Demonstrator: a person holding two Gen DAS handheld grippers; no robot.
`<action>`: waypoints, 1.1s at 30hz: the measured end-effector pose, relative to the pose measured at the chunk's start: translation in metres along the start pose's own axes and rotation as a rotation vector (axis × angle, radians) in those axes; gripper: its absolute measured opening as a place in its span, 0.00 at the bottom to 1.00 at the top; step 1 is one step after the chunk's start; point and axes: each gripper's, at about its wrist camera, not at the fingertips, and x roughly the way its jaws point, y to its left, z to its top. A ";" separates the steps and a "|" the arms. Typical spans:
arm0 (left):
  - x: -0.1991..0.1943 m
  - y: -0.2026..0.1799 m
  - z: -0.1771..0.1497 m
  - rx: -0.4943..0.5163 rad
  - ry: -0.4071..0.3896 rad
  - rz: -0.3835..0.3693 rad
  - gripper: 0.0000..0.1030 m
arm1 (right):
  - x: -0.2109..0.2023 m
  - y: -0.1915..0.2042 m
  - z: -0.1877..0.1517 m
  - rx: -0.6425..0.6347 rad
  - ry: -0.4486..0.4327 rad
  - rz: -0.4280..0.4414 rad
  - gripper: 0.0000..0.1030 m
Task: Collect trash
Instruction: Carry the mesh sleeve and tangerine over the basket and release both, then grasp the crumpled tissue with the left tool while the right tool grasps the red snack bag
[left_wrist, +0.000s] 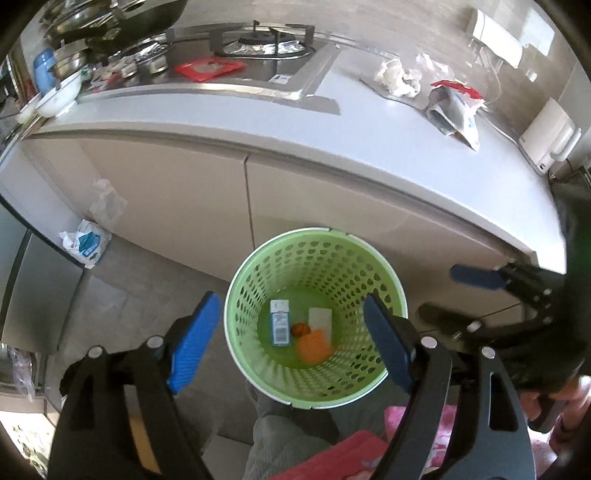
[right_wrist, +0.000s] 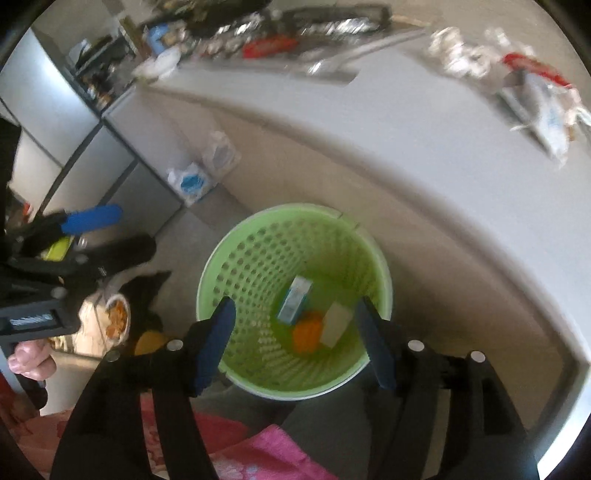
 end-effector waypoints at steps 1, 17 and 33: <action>0.001 -0.002 0.003 0.006 -0.002 -0.004 0.74 | -0.007 -0.007 0.005 0.008 -0.022 -0.015 0.66; 0.044 -0.110 0.193 0.212 -0.145 -0.098 0.74 | -0.090 -0.212 0.138 0.335 -0.345 -0.195 0.68; 0.146 -0.177 0.318 0.250 -0.102 -0.065 0.74 | -0.053 -0.285 0.176 0.464 -0.351 -0.085 0.02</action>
